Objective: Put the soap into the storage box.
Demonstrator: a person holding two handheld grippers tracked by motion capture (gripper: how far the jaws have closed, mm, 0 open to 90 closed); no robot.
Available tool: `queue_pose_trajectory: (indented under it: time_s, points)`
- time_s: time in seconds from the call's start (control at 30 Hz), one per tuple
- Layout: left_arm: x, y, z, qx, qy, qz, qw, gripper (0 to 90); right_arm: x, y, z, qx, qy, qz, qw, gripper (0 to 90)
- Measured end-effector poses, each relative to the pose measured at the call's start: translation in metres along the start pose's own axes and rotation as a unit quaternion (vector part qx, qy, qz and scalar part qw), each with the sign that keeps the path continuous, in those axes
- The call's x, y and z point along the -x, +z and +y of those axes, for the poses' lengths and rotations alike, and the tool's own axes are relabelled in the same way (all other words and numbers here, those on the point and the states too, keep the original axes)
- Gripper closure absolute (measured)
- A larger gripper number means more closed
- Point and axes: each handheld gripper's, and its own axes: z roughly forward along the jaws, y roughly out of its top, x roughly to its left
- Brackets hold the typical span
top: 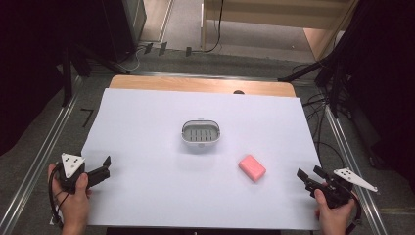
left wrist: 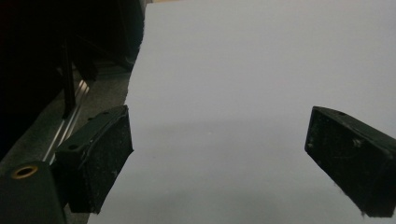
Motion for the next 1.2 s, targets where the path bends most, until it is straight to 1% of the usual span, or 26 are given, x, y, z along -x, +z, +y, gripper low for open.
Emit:
queue_pose_trajectory:
  time_s: [0.07, 0.1, 0.13, 0.17, 0.2, 0.23, 0.27, 0.3, 0.33, 0.4, 0.47, 0.53, 0.6, 0.63, 0.7, 0.73, 0.8, 0.83, 0.87, 0.93, 1.0, 1.07, 1.2]
  points:
    - [-0.001, 0.0, 0.0, -0.002, -0.003, 0.0, 1.0, 8.3, -0.002, 0.001, 0.0, -0.002, -0.007, 0.001, 1.0, 33.3]
    - [-0.001, 0.0, 0.0, -0.002, -0.003, 0.0, 1.0, 8.2, -0.003, 0.002, 0.0, -0.002, -0.011, 0.007, 0.9999, 35.9]
    - [-0.002, 0.002, 0.001, -0.008, -0.012, -0.003, 0.9999, 8.2, -0.003, 0.002, 0.001, -0.002, -0.01, 0.013, 0.9999, 37.2]
    - [-0.002, 0.002, 0.001, -0.008, -0.012, -0.003, 0.9999, 8.2, -0.003, 0.002, 0.001, -0.002, -0.01, 0.013, 0.9999, 37.2]
    - [-0.003, 0.002, 0.001, -0.011, -0.012, -0.009, 0.9998, 8.2, -0.004, 0.002, 0.002, -0.001, -0.011, 0.018, 0.9998, 39.5]
    - [-0.003, 0.0, 0.0, -0.002, -0.011, -0.013, 0.9999, 8.2, -0.007, 0.003, 0.005, -0.006, -0.011, 0.036, 0.9993, 44.3]
    - [-0.003, -0.001, -0.001, 0.005, -0.01, -0.011, 0.9999, 8.3, -0.009, 0.003, 0.009, -0.023, -0.02, 0.039, 0.9988, 45.2]
    - [-0.002, -0.001, -0.001, 0.007, -0.006, -0.011, 0.9999, 8.3, -0.011, 0.004, 0.012, -0.035, -0.03, 0.037, 0.9983, 44.2]
    - [-0.002, -0.001, -0.001, 0.008, -0.004, -0.013, 0.9999, 8.3, -0.014, 0.005, 0.015, -0.042, -0.034, 0.041, 0.9977, 43.4]
    - [-0.001, 0.0, 0.0, 0.003, -0.001, -0.011, 0.9999, 8.3, -0.02, 0.007, 0.019, -0.057, -0.044, 0.05, 0.9961, 43.5]
    - [0.0, 0.001, 0.0, 0.0, 0.001, -0.008, 1.0, 8.3, -0.027, 0.012, 0.024, -0.08, -0.066, 0.047, 0.9935, 44.6]
    - [0.0, 0.001, 0.0, -0.001, 0.001, -0.006, 1.0, 8.3, -0.035, 0.016, 0.028, -0.107, -0.081, 0.048, 0.9898, 41.1]
    - [-0.001, 0.001, 0.0, -0.003, -0.001, -0.005, 1.0, 8.3, -0.043, 0.02, 0.032, -0.145, -0.095, 0.049, 0.9837, 36.1]
    - [-0.001, 0.001, 0.0, -0.006, -0.002, -0.005, 1.0, 8.3, -0.047, 0.022, 0.034, -0.161, -0.097, 0.047, 0.981, 34.0]
    - [0.0, 0.002, 0.001, -0.008, 0.0, -0.003, 1.0, 8.3, -0.053, 0.024, 0.038, -0.187, -0.097, 0.059, 0.9759, 34.0]
    - [0.0, 0.002, 0.001, -0.009, 0.004, -0.003, 0.9999, 8.4, -0.056, 0.026, 0.04, -0.199, -0.099, 0.057, 0.9733, 33.9]
    - [0.001, 0.001, 0.0, -0.006, 0.006, -0.001, 1.0, 8.3, -0.062, 0.029, 0.044, -0.227, -0.105, 0.056, 0.9666, 33.2]
    - [0.001, 0.001, 0.0, -0.006, 0.006, -0.001, 1.0, 8.4, -0.062, 0.029, 0.044, -0.227, -0.105, 0.056, 0.9666, 33.2]
    - [0.001, 0.001, 0.0, -0.005, 0.006, -0.001, 1.0, 8.4, -0.068, 0.033, 0.047, -0.253, -0.118, 0.054, 0.9586, 31.7]
    - [0.001, 0.002, 0.0, -0.007, 0.006, 0.0, 1.0, 8.4, -0.073, 0.035, 0.051, -0.264, -0.126, 0.051, 0.955, 30.7]
    - [0.001, 0.003, 0.001, -0.01, 0.006, 0.0, 0.9999, 8.3, -0.078, 0.037, 0.054, -0.27, -0.132, 0.053, 0.9522, 30.2]
    - [0.002, 0.003, 0.001, -0.015, 0.011, 0.0, 0.9998, 8.4, -0.082, 0.04, 0.057, -0.277, -0.143, 0.053, 0.9485, 30.1]
    - [0.003, 0.003, 0.001, -0.013, 0.015, 0.003, 0.9998, 8.4, -0.093, 0.048, 0.061, -0.292, -0.153, 0.061, 0.9421, 27.4]
